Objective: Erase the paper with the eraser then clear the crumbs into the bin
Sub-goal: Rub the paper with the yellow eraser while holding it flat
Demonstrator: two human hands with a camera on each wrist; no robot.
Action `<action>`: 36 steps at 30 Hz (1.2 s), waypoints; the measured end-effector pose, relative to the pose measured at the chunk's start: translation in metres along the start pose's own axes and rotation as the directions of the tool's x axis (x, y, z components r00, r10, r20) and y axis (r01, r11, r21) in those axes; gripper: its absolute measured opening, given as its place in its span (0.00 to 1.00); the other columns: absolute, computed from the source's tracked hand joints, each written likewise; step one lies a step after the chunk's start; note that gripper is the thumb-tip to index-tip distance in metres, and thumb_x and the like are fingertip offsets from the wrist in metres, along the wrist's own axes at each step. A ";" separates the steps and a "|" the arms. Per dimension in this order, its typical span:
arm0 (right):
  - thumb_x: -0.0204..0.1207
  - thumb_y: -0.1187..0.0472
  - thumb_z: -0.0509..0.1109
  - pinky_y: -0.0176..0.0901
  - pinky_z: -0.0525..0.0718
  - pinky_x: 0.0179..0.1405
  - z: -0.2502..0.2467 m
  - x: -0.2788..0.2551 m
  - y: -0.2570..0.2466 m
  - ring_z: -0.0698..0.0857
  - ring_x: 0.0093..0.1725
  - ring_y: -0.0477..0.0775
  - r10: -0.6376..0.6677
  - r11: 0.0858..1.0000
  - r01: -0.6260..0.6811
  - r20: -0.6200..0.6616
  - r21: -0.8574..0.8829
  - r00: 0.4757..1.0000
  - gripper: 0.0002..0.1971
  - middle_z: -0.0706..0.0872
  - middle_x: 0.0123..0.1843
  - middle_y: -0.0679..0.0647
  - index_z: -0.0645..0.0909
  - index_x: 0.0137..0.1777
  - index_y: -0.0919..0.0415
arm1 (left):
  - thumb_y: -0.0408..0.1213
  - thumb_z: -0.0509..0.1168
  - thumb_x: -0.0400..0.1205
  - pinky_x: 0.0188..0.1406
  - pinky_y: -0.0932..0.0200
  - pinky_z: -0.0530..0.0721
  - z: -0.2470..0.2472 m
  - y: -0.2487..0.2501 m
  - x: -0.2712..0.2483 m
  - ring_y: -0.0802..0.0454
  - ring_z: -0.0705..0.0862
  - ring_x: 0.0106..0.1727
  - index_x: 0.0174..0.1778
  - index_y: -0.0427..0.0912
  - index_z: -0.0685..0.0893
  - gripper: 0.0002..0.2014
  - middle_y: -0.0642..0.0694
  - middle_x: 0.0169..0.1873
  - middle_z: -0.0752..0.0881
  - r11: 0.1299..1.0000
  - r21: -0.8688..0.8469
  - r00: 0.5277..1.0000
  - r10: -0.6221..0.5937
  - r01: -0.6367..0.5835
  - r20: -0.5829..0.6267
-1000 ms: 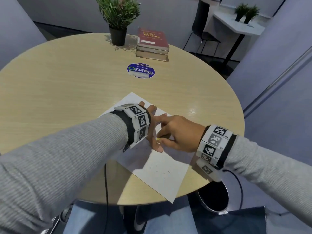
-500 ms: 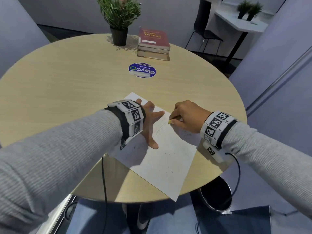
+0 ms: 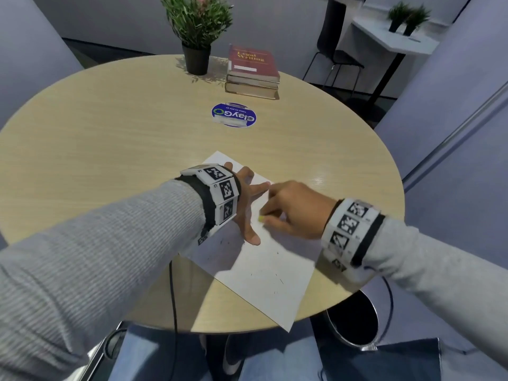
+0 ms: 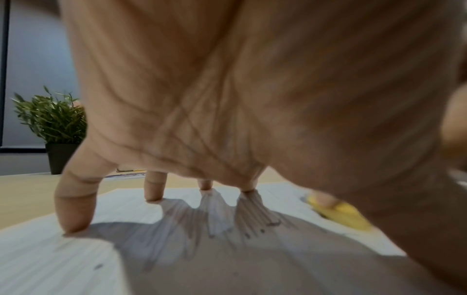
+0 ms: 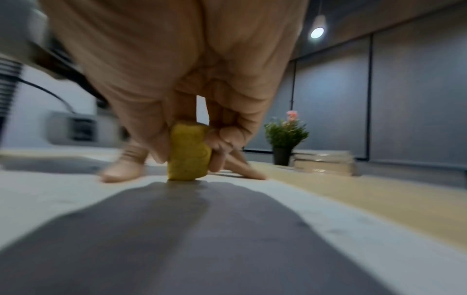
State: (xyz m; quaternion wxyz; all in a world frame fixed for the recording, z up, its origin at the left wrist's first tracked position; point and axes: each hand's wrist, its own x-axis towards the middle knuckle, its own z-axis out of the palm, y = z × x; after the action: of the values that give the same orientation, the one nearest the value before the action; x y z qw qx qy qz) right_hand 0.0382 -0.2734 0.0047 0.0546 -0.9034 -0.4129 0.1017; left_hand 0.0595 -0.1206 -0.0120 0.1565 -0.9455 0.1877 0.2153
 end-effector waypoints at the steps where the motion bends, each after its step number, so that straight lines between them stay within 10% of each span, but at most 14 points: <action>1: 0.76 0.55 0.68 0.45 0.79 0.40 0.003 -0.004 -0.008 0.78 0.37 0.52 -0.048 0.999 0.047 0.031 0.014 0.998 0.10 0.83 0.39 0.55 0.90 0.44 0.58 | 0.82 0.63 0.54 0.76 0.35 0.53 0.000 0.000 0.001 0.39 0.49 0.80 0.82 0.59 0.36 0.67 0.39 0.81 0.50 1.000 0.002 1.000 -0.004 0.004 0.015; 7: 0.75 0.56 0.70 0.51 0.83 0.47 -0.015 0.004 0.029 0.80 0.39 0.52 0.145 0.989 -0.145 -0.057 0.009 0.988 0.10 0.83 0.38 0.52 0.90 0.50 0.57 | 0.81 0.63 0.57 0.76 0.35 0.56 -0.002 0.001 -0.002 0.35 0.51 0.79 0.82 0.59 0.36 0.64 0.40 0.81 0.50 1.000 -0.008 1.000 -0.020 0.020 0.010; 11: 0.75 0.56 0.68 0.47 0.81 0.42 0.000 -0.007 -0.011 0.81 0.39 0.56 -0.047 0.999 0.047 0.071 0.002 0.996 0.10 0.82 0.38 0.53 0.90 0.44 0.58 | 0.82 0.66 0.48 0.73 0.32 0.61 0.000 -0.001 -0.001 0.32 0.55 0.77 0.81 0.64 0.39 0.68 0.41 0.79 0.54 0.998 -0.056 0.999 -0.029 0.029 0.014; 16: 0.75 0.56 0.69 0.53 0.84 0.45 -0.016 0.006 0.024 0.82 0.42 0.56 0.114 0.993 -0.115 -0.017 -0.032 0.993 0.10 0.85 0.41 0.57 0.90 0.49 0.56 | 0.79 0.63 0.60 0.76 0.37 0.56 -0.005 0.003 -0.005 0.36 0.55 0.76 0.83 0.59 0.37 0.62 0.39 0.80 0.52 0.999 -0.029 1.000 -0.031 0.031 -0.001; 21: 0.74 0.56 0.66 0.46 0.81 0.39 0.002 -0.003 -0.011 0.82 0.37 0.56 -0.067 0.998 0.067 0.112 0.000 0.991 0.11 0.86 0.39 0.55 0.90 0.43 0.58 | 0.83 0.63 0.46 0.71 0.33 0.62 0.000 0.003 -0.003 0.33 0.57 0.75 0.81 0.61 0.44 0.68 0.41 0.76 0.56 0.999 -0.002 0.999 -0.032 0.032 -0.018; 26: 0.74 0.56 0.69 0.44 0.81 0.43 -0.014 0.013 0.039 0.85 0.43 0.57 0.219 0.976 -0.218 -0.055 0.014 0.974 0.10 0.89 0.42 0.56 0.90 0.48 0.58 | 0.74 0.69 0.61 0.75 0.35 0.59 -0.002 0.002 -0.013 0.33 0.55 0.78 0.83 0.59 0.42 0.61 0.38 0.81 0.51 0.998 -0.062 0.999 -0.020 0.018 -0.031; 28: 0.72 0.57 0.68 0.48 0.83 0.41 -0.006 0.010 0.018 0.83 0.38 0.57 0.107 0.994 -0.106 -0.032 0.010 0.994 0.10 0.87 0.40 0.55 0.90 0.43 0.58 | 0.66 0.76 0.60 0.76 0.36 0.59 -0.002 -0.001 -0.015 0.33 0.53 0.80 0.83 0.60 0.48 0.60 0.38 0.82 0.50 0.984 -0.178 1.000 -0.007 0.005 -0.011; 31: 0.73 0.58 0.68 0.47 0.81 0.39 0.000 0.001 -0.008 0.83 0.37 0.55 -0.038 0.999 0.036 0.067 0.023 0.997 0.09 0.84 0.41 0.46 0.90 0.42 0.59 | 0.80 0.67 0.42 0.70 0.33 0.67 -0.005 0.001 -0.014 0.31 0.60 0.74 0.76 0.66 0.50 0.65 0.40 0.77 0.59 0.991 -0.136 1.000 -0.001 -0.001 -0.015; 36: 0.75 0.57 0.68 0.42 0.78 0.43 -0.014 0.018 0.041 0.85 0.44 0.58 0.195 0.979 -0.198 -0.070 -0.042 0.978 0.10 0.88 0.43 0.57 0.90 0.49 0.59 | 0.78 0.71 0.48 0.74 0.36 0.63 -0.003 0.002 -0.014 0.34 0.58 0.78 0.82 0.63 0.46 0.67 0.39 0.79 0.55 0.986 -0.168 1.000 0.003 -0.005 -0.013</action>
State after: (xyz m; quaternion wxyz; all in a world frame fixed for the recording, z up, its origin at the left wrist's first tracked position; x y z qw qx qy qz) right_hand 0.0831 -0.2861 0.0088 0.0359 -0.9437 -0.3220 0.0671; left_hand 0.0476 -0.1193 -0.0035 0.0746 -0.9563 0.1717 0.2247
